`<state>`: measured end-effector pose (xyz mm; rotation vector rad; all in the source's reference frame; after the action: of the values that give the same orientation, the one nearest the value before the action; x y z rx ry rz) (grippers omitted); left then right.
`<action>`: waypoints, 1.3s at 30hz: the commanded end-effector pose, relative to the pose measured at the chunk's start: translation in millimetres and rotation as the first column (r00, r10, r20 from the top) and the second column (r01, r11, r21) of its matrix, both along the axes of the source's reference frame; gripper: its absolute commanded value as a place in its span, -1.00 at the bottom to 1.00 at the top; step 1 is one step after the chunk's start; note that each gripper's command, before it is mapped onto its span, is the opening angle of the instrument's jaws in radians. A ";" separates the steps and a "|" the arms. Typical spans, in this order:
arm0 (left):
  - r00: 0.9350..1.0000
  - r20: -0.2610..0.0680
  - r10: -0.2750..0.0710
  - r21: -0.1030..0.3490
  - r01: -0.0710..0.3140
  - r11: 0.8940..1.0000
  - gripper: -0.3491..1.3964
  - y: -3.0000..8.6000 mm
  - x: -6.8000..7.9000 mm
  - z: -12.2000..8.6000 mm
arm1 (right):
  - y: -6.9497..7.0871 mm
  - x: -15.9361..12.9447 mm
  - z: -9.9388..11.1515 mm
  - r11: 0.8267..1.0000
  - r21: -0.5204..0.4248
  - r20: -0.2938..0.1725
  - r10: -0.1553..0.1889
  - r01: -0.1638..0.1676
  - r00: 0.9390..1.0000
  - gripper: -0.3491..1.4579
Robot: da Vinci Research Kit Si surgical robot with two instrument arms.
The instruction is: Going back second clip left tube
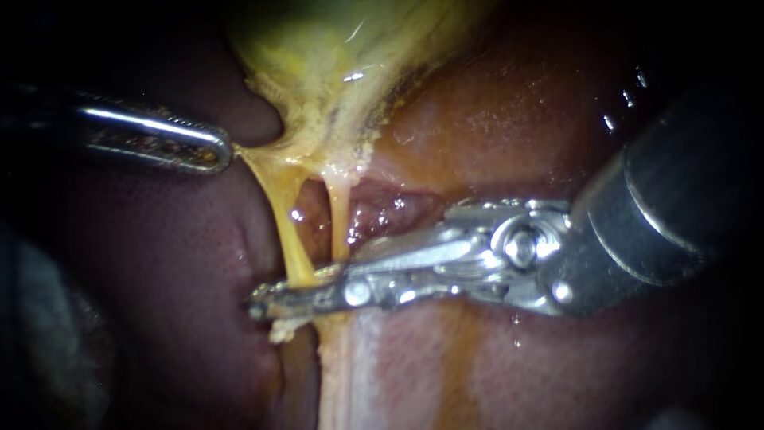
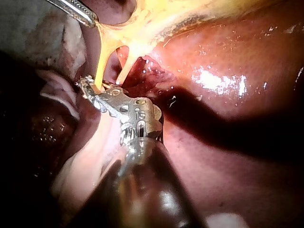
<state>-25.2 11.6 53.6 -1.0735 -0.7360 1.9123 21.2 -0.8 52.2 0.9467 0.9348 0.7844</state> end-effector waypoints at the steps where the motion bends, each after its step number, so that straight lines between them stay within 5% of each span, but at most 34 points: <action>1: 1.000 0.000 0.000 0.000 0.000 1.000 -1.00 0.0 0.0 0.0 | -0.1 0.1 0.2 1.000 -0.017 -0.006 -0.018 0.018 1.000 -0.98; 5: 1.000 0.000 0.000 -0.001 0.000 1.000 -1.00 0.0 0.0 0.1 | -0.4 0.6 1.5 0.996 -0.079 -0.042 -0.033 0.029 0.999 -0.34; 9: 1.000 0.000 0.000 -0.001 0.000 1.000 -1.00 -0.1 0.0 0.1 | -0.7 0.8 2.7 0.996 -0.085 -0.048 -0.029 0.025 0.998 -0.20; 21: 1.000 0.000 0.000 -0.002 0.000 1.000 -1.00 -0.1 -0.1 0.3 | -0.4 0.8 6.1 0.973 -0.230 -0.057 -0.048 0.034 0.997 -0.06; 39: 1.000 0.000 0.000 -0.003 0.000 1.000 -1.00 -0.2 0.0 0.6 | 0.0 -2.6 5.4 0.911 -0.407 -0.078 -0.108 0.067 0.991 -0.06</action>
<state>-25.2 11.4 54.2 -1.0747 -0.7321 1.9147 18.3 -0.7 57.4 0.6582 1.0844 0.4401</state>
